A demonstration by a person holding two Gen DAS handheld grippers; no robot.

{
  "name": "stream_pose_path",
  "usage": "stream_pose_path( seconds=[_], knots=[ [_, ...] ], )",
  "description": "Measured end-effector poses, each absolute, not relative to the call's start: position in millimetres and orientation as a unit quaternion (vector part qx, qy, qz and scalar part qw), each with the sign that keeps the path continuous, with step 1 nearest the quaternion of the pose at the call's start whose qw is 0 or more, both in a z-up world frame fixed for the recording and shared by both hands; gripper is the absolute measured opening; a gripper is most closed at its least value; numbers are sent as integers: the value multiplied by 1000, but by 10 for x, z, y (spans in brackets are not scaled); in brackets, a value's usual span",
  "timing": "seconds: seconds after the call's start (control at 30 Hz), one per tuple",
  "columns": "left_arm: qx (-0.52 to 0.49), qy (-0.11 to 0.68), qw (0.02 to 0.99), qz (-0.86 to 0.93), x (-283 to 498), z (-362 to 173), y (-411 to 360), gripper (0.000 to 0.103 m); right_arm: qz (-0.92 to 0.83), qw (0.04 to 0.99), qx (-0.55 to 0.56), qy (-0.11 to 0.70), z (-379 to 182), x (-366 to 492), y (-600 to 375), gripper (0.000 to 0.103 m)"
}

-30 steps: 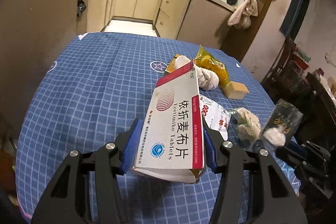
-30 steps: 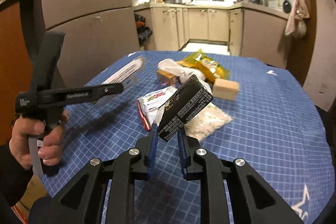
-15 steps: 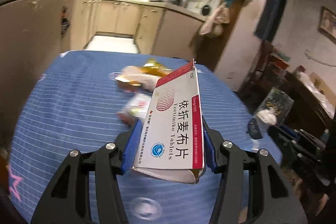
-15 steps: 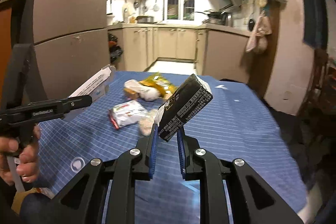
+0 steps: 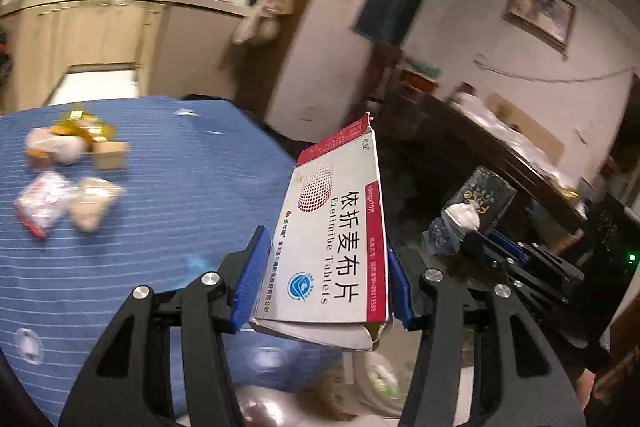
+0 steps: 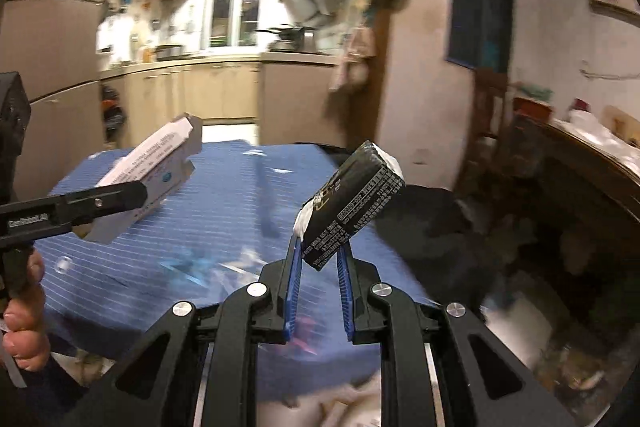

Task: Collect trash
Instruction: 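Carry the tablet box and black box with both grippers over the bucket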

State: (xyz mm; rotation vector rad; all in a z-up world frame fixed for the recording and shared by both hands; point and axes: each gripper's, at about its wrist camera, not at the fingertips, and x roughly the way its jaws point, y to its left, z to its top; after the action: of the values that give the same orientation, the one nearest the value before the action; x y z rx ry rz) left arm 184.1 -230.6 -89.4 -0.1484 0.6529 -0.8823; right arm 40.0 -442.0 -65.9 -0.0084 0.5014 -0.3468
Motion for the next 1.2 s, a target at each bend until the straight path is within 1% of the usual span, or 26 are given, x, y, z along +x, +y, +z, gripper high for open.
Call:
stream_pose_path(
  seconds=[0.13,0.37,0.57,0.67,0.87,0.97,1.07,1.2],
  knots=[
    [-79,328,821,-461,1685,-946,-2774,51,-212,942,6,261,-724,4,-4841,19],
    [-83,384,759,-520,1409,-1237,-3536,51,-263,916,32,302,-1019,-579,-5361,19],
    [-79,447,709,-540,1204,-1716,-4067,51,-273,891,67,356,-1477,-781,-5614,19],
    [-70,483,684,-542,1083,-2059,-4276,51,-276,880,83,378,-1738,-847,-5716,19],
    [-56,540,658,-523,978,-2599,-4463,51,-277,858,111,418,-2268,-969,-5847,19],
    [-48,555,654,-512,954,-2769,-4497,51,-276,847,122,437,-2505,-1030,-5862,19],
    [-49,571,648,-502,953,-2876,-4490,51,-271,838,133,455,-2731,-1037,-5875,19],
    [-44,576,648,-496,946,-2887,-4485,51,-263,829,144,472,-2959,-1000,-5851,19]
  ],
)
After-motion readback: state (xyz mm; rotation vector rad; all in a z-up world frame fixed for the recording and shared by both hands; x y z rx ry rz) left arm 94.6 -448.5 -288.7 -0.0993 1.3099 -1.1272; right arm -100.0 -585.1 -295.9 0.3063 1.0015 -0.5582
